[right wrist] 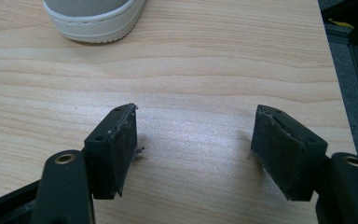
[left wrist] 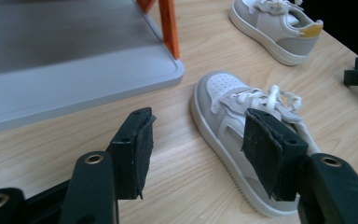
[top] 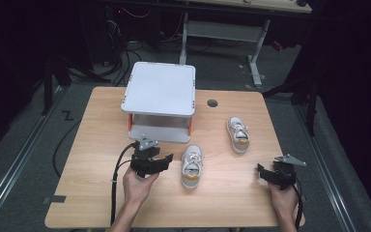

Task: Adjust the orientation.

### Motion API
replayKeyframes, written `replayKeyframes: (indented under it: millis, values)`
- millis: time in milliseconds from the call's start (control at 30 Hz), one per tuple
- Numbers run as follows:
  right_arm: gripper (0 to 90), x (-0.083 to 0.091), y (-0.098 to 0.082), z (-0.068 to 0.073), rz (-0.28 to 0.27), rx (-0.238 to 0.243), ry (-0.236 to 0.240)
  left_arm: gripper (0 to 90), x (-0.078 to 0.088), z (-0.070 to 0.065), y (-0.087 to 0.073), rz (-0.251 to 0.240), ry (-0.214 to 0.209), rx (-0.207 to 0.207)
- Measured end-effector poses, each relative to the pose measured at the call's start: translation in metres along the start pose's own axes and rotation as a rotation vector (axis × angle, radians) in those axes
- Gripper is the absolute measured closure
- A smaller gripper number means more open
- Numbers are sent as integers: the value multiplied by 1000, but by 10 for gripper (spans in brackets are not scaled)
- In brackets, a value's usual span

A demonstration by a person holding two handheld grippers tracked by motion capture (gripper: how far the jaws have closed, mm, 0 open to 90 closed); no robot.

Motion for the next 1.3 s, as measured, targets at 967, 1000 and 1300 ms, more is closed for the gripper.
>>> replayKeyframes:
  millis: [967, 1000, 1300]
  values:
    - [312, 0, 0, 0, 0, -1, 0, 396, 27, 54, -20, -15, 91, 49]
    - [312, 0, 0, 0, 0, -1, 0, 396, 28, 56, -21, -19, 94, 56]
    - [312, 0, 0, 0, 0, -2, 1, 394, 29, 72, -33, -21, 129, 77]
Point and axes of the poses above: each handheld gripper's, and its own axes: x roughly backward along the jaws, y roughly out of its top, z roughly to its left, the point moved 5 cm from there along -x, roughly forward along the jaws, and after that the axes turned 8 degrees about -z, right-handed, at the moved point
